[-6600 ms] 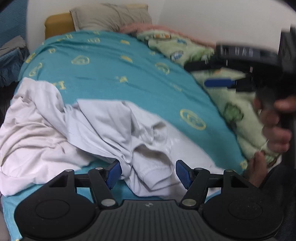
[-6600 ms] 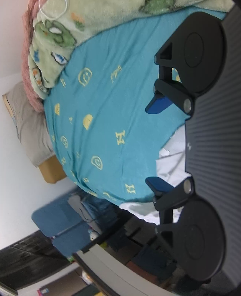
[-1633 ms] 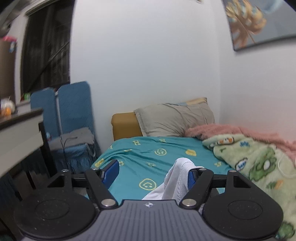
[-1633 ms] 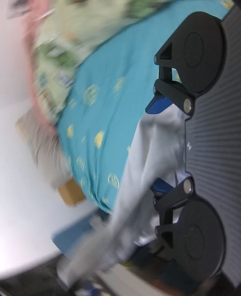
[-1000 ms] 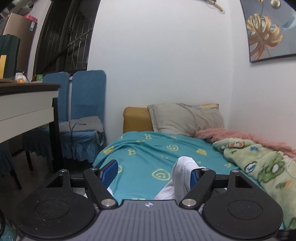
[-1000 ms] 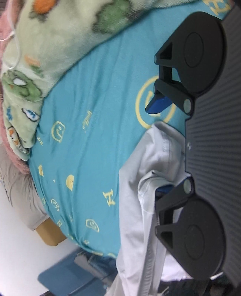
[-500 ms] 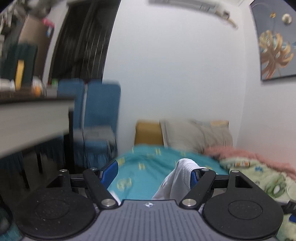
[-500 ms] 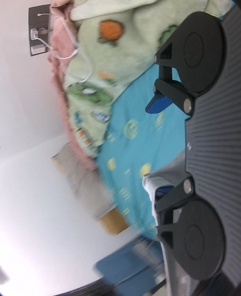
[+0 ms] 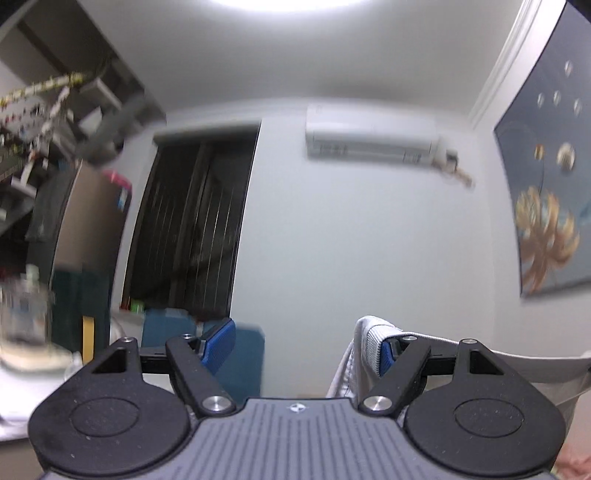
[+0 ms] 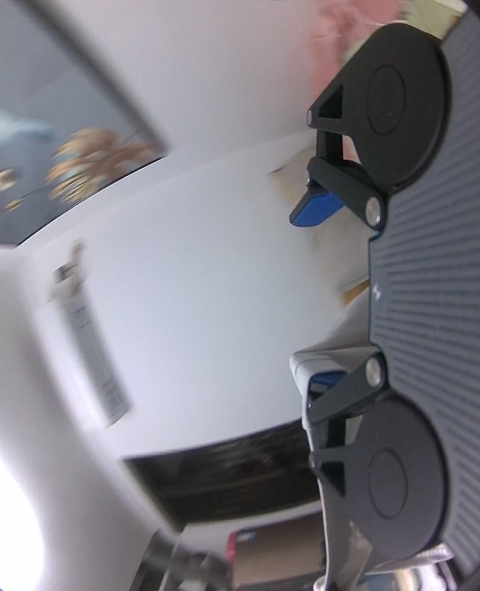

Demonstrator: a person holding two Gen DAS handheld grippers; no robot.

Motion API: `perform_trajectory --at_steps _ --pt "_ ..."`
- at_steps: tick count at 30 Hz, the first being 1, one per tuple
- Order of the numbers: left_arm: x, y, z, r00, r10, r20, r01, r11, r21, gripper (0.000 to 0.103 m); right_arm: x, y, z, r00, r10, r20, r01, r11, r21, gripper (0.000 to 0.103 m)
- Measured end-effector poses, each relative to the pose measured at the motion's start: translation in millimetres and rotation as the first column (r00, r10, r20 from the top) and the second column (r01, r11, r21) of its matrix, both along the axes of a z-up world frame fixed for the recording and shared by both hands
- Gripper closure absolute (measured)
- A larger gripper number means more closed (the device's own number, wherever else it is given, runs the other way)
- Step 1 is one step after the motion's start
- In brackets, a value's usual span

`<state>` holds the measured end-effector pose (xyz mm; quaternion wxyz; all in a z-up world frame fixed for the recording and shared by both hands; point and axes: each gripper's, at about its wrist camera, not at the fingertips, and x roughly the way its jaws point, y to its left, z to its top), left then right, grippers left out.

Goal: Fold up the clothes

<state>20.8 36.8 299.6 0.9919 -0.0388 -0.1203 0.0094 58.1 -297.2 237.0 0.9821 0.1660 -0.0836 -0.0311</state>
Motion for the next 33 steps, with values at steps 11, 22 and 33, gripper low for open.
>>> perform_trajectory --at_steps 11,22,33 --pt "-137 21 146 0.990 -0.132 0.055 0.137 0.986 -0.093 0.025 -146 17 169 0.981 -0.065 0.182 0.092 0.986 -0.142 0.025" --pt "-60 -18 86 0.962 -0.238 -0.136 0.227 0.969 -0.093 0.021 -102 -18 116 0.990 -0.131 0.046 0.138 0.970 -0.201 0.024" --pt "263 -68 -67 0.923 -0.128 -0.364 0.127 0.992 -0.027 0.020 212 -68 -57 0.939 -0.138 -0.314 0.074 0.976 -0.205 0.024"
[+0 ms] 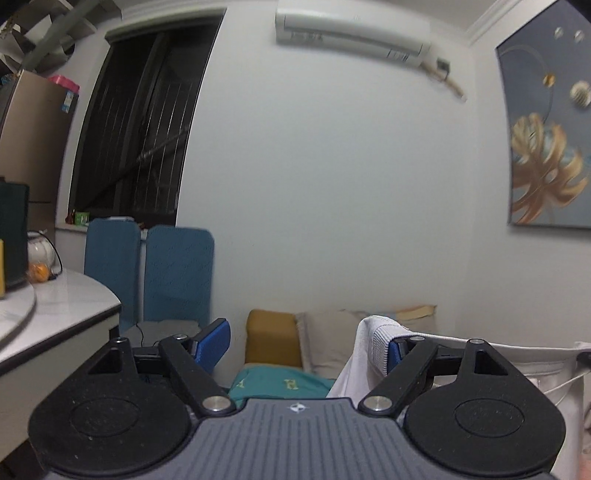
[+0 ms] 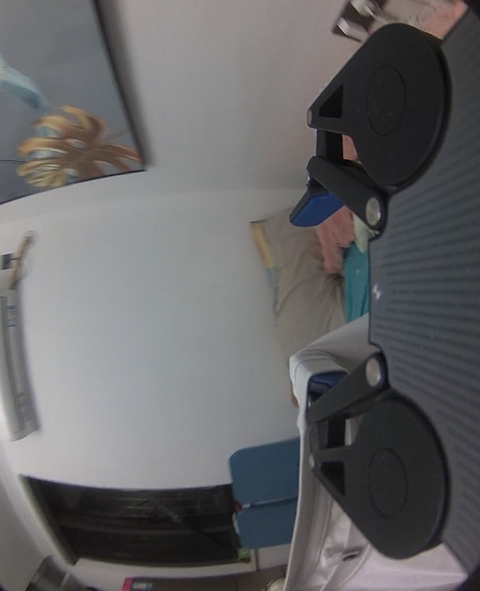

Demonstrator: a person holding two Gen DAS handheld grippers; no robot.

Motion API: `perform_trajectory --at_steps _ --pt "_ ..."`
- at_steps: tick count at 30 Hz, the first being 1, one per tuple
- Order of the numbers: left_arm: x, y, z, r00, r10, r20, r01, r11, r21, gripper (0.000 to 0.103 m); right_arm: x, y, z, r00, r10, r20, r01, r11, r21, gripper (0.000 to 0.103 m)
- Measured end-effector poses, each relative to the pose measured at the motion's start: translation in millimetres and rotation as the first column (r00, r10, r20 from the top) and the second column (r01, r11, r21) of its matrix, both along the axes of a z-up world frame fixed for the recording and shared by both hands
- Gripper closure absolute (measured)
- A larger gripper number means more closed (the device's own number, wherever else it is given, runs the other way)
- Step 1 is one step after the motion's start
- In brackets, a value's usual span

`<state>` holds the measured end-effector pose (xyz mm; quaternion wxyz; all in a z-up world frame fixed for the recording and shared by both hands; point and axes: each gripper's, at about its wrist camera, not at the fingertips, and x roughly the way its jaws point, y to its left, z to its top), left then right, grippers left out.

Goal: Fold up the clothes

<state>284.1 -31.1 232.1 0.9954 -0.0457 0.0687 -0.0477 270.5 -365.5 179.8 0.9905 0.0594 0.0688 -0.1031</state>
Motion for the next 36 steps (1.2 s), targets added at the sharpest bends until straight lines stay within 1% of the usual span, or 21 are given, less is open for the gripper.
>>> perform_trajectory --at_steps 3,6,9,12,14,15,16,18,20,21,22,23,24,26,27,29,30,31,34,35,36 --pt "99 -18 -54 0.998 0.027 -0.055 -0.026 0.999 0.023 0.019 93 -12 -54 0.999 -0.014 -0.043 0.013 1.000 -0.007 0.024" --pt "202 -37 -118 0.991 0.033 -0.130 -0.027 0.998 0.050 0.019 178 -28 -114 0.995 -0.016 -0.099 0.016 1.000 -0.003 0.025" --pt "292 -50 -193 0.968 0.041 -0.248 -0.022 0.996 0.081 0.019 254 -38 -178 0.981 -0.003 -0.192 0.004 1.000 0.009 0.025" --pt "359 -55 -269 0.930 0.047 -0.366 -0.015 0.996 0.090 0.019 313 -39 -240 0.953 0.006 -0.304 -0.006 1.000 -0.001 0.027" --pt "391 -58 -318 0.889 0.044 -0.456 0.003 0.995 0.101 0.019 345 -37 -278 0.924 0.004 -0.382 -0.013 1.000 -0.021 0.027" --pt "405 -59 -340 0.863 0.034 -0.503 0.020 0.995 0.101 0.018 357 -36 -296 0.904 0.015 -0.428 -0.029 0.999 -0.025 0.026" --pt "417 -58 -358 0.833 0.014 -0.553 0.042 0.995 0.088 0.017 365 -34 -313 0.875 0.040 -0.483 -0.058 0.998 -0.021 0.026" --pt "432 -55 -389 0.766 -0.013 -0.643 0.076 0.995 0.070 0.016 380 -30 -346 0.805 0.088 -0.587 -0.115 0.993 -0.008 0.026" --pt "439 -54 -411 0.703 -0.003 -0.711 0.082 0.994 0.077 0.012 390 -25 -369 0.731 0.146 -0.666 -0.187 0.982 0.009 0.026" --pt "438 -54 -415 0.683 -0.007 -0.731 0.094 0.993 0.078 0.011 390 -24 -372 0.711 0.190 -0.677 -0.218 0.975 0.045 0.026" --pt "437 -55 -419 0.661 -0.012 -0.750 0.107 0.991 0.079 0.011 385 -24 -372 0.701 0.240 -0.672 -0.238 0.966 0.097 0.025" --pt "434 -54 -419 0.655 -0.025 -0.756 0.118 0.990 0.070 0.011 380 -25 -369 0.705 0.287 -0.649 -0.245 0.957 0.158 0.024" --pt "428 -52 -414 0.672 -0.053 -0.738 0.129 0.990 0.047 0.011 374 -29 -364 0.726 0.327 -0.605 -0.236 0.945 0.229 0.020" --pt "414 -49 -404 0.708 -0.112 -0.697 0.152 0.988 -0.005 0.010 362 -35 -354 0.769 0.383 -0.512 -0.220 0.911 0.350 0.018" --pt "405 -46 -395 0.730 -0.142 -0.668 0.158 0.987 -0.037 0.005 355 -36 -348 0.793 0.383 -0.474 -0.209 0.901 0.380 0.018" --pt "384 -44 -376 0.780 -0.158 -0.605 0.159 0.986 -0.053 0.000 339 -34 -335 0.833 0.358 -0.421 -0.186 0.899 0.396 0.018" --pt "373 -43 -365 0.802 -0.163 -0.574 0.166 0.985 -0.049 0.000 331 -33 -327 0.850 0.337 -0.404 -0.171 0.903 0.394 0.018" --pt "362 -45 -353 0.818 -0.174 -0.549 0.184 0.982 -0.036 0.000 323 -33 -320 0.866 0.318 -0.385 -0.152 0.902 0.403 0.018" --pt "325 -46 -327 0.857 -0.175 -0.486 0.205 0.979 0.010 0.000 287 -33 -306 0.900 0.275 -0.339 -0.106 0.891 0.441 0.018" --pt "309 -41 -324 0.863 -0.172 -0.476 0.205 0.979 0.016 0.000 272 -31 -302 0.906 0.265 -0.329 -0.100 0.891 0.443 0.018" --pt "289 -34 -322 0.863 -0.173 -0.474 0.204 0.979 0.014 0.000 253 -27 -296 0.909 0.261 -0.325 -0.102 0.895 0.435 0.018"
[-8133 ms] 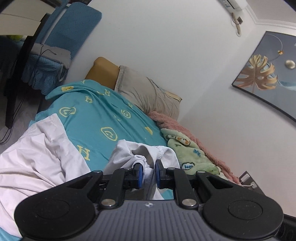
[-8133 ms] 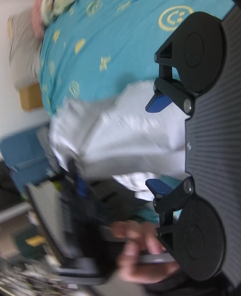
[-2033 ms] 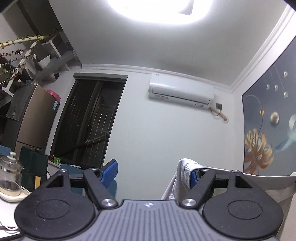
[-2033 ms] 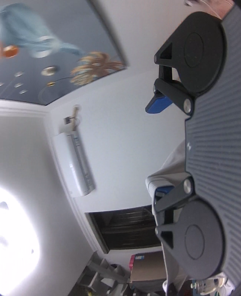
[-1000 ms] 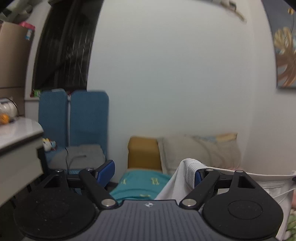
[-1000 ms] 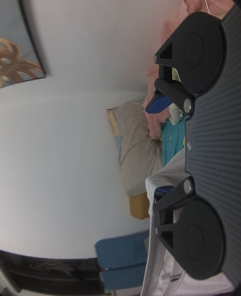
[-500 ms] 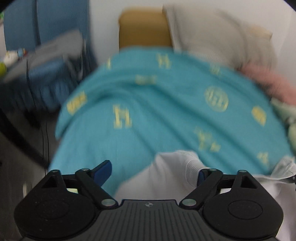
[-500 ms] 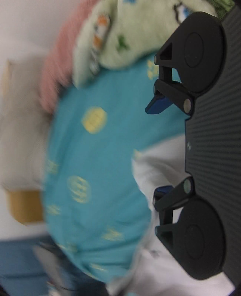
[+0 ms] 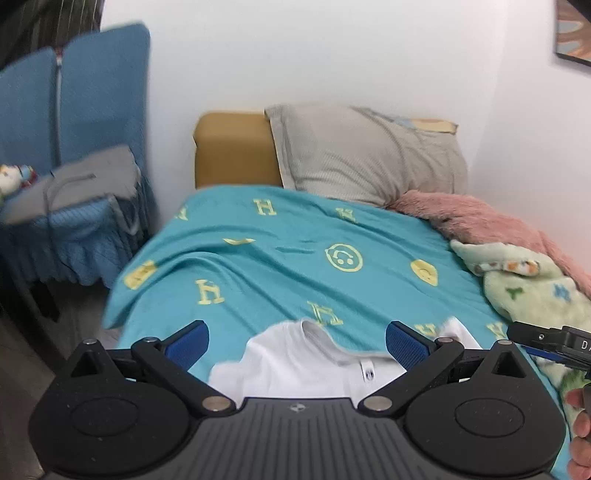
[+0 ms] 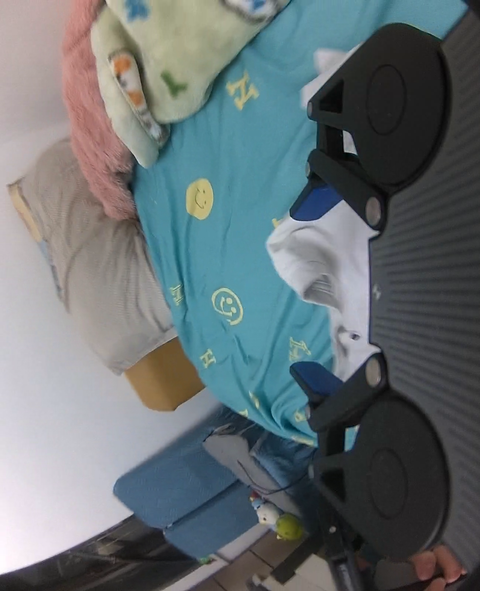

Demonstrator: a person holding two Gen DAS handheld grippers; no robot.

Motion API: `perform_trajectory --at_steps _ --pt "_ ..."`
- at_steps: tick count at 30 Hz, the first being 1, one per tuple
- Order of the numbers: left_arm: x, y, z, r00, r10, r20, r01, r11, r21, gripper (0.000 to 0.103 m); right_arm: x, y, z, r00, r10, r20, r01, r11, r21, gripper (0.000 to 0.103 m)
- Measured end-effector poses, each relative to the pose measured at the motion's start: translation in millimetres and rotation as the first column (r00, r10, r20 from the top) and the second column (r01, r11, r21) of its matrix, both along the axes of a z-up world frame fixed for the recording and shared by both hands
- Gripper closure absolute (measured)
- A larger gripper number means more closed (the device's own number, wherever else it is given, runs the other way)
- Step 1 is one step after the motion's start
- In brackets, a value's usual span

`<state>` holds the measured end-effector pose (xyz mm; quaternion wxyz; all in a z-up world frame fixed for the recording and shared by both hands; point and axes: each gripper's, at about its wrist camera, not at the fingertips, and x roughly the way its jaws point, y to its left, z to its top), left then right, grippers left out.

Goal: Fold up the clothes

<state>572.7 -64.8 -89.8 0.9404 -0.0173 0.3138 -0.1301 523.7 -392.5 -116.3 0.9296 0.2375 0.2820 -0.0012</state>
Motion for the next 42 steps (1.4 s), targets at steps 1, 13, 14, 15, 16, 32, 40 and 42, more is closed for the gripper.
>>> perform_trajectory --at_steps 1,13,14,15,16,32,40,42 --pt "-20 7 2 1.000 0.001 0.001 -0.001 1.000 -0.003 0.000 -19 4 5 1.000 -0.003 0.003 0.003 1.000 -0.006 0.018" --pt "-247 158 -78 0.886 0.223 -0.406 -0.218 0.974 0.060 0.019 -279 52 27 0.999 -0.023 0.030 0.022 0.999 0.031 0.018" --pt "-254 164 -83 0.880 0.214 -0.424 -0.212 0.976 0.053 0.019 -292 54 28 0.999 -0.020 0.025 0.019 0.999 0.026 0.018" --pt "-261 168 -87 0.874 0.208 -0.439 -0.207 0.977 0.050 0.019 -305 55 29 1.000 -0.017 0.019 0.016 1.000 0.021 0.018" --pt "-265 170 -91 0.864 0.203 -0.460 -0.202 0.978 0.052 0.019 -316 56 31 1.000 -0.011 0.025 0.010 1.000 0.021 0.018" --pt "-310 166 -129 0.819 0.209 -0.533 -0.176 0.978 0.114 0.099 -321 60 16 1.000 -0.028 -0.009 0.028 1.000 -0.009 0.018" --pt "-308 197 -124 0.769 0.447 -0.457 -0.299 0.883 0.361 0.101 -319 54 13 0.997 -0.080 -0.022 0.080 0.997 -0.011 0.018" --pt "-305 199 -123 0.753 0.466 -0.464 -0.309 0.874 0.376 0.097 -319 54 13 0.996 -0.086 -0.029 0.085 0.996 -0.024 0.018"
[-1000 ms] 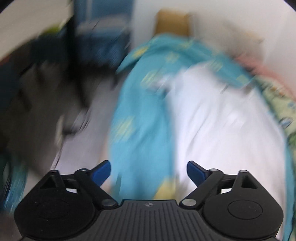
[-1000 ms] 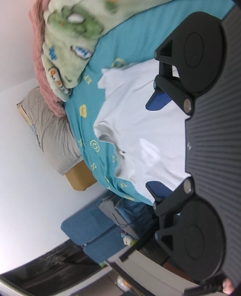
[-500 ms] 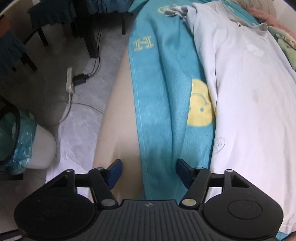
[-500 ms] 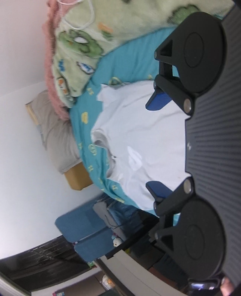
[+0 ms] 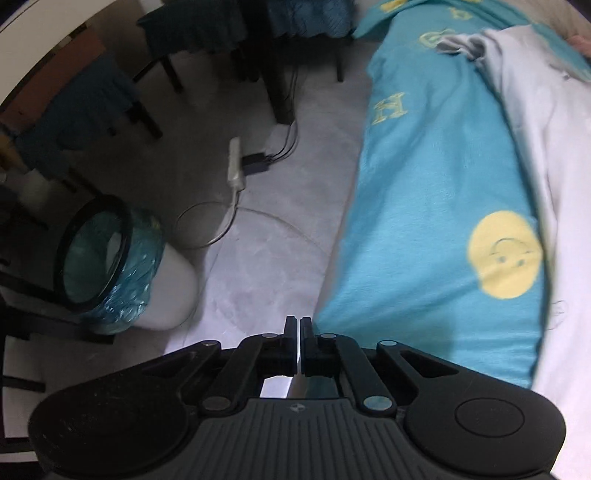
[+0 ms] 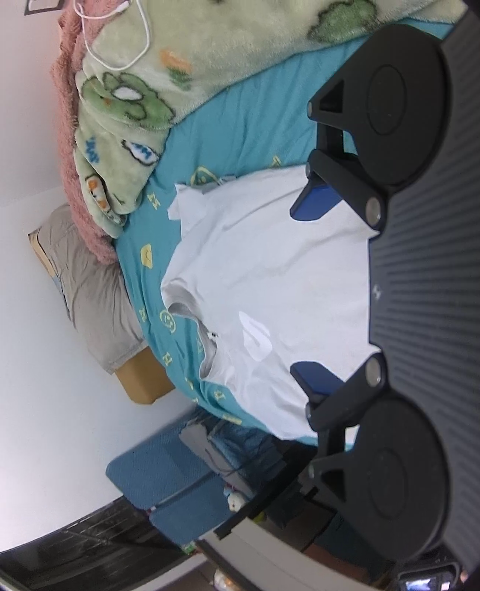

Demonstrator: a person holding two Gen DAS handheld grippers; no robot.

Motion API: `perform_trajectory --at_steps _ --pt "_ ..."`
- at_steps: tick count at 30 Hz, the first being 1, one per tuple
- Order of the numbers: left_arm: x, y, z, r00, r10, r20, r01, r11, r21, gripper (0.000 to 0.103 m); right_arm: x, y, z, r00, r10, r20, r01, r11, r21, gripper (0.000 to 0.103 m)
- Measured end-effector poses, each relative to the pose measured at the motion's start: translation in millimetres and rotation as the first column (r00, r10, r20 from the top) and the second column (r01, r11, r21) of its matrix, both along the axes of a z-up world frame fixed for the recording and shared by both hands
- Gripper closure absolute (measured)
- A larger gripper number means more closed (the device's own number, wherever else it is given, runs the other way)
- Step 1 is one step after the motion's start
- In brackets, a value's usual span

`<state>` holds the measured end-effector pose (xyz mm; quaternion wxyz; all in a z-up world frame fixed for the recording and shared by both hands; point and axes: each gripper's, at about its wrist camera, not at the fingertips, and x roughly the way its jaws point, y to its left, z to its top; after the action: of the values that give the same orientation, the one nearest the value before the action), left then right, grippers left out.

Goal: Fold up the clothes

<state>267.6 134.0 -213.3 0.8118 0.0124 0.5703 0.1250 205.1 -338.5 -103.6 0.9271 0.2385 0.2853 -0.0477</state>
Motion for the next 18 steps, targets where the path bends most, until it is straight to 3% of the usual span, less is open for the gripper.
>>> perform_trajectory --at_steps 1,2,3,5,8,13,15,18 --pt "1 0 4 1.000 0.004 0.008 -0.004 1.000 -0.018 0.093 0 0 0 1.000 -0.002 -0.003 0.002 1.000 -0.002 0.018" --pt "3 0 9 1.000 0.009 0.018 -0.009 0.999 -0.036 0.081 0 0 -1 1.000 -0.004 -0.006 0.004 1.000 -0.005 0.018" --pt "6 0 14 0.999 0.022 0.033 -0.021 0.999 -0.050 0.061 -1 0 -1 1.000 -0.007 -0.010 0.006 1.000 -0.008 0.018" --pt "12 3 31 0.992 0.068 0.102 -0.058 0.994 -0.097 0.043 -1 0 -2 1.000 -0.012 -0.016 0.011 1.000 -0.012 0.018" --pt "41 9 47 0.963 0.162 0.216 -0.103 0.960 -0.262 0.033 1 2 -3 1.000 -0.014 -0.016 0.014 1.000 -0.002 0.018" --pt "111 -9 50 0.904 0.247 0.348 -0.036 0.856 -0.515 0.030 19 8 -10 1.000 -0.002 -0.019 0.003 1.000 0.029 0.018" --pt "144 -15 34 0.882 0.325 0.341 -0.055 0.790 -0.610 0.032 28 11 -17 0.999 0.011 -0.037 -0.010 0.999 0.039 0.018" --pt "189 -20 6 0.842 0.447 0.301 -0.093 0.671 -0.736 0.035 43 17 -33 0.997 0.031 -0.065 -0.027 0.998 0.062 0.018"
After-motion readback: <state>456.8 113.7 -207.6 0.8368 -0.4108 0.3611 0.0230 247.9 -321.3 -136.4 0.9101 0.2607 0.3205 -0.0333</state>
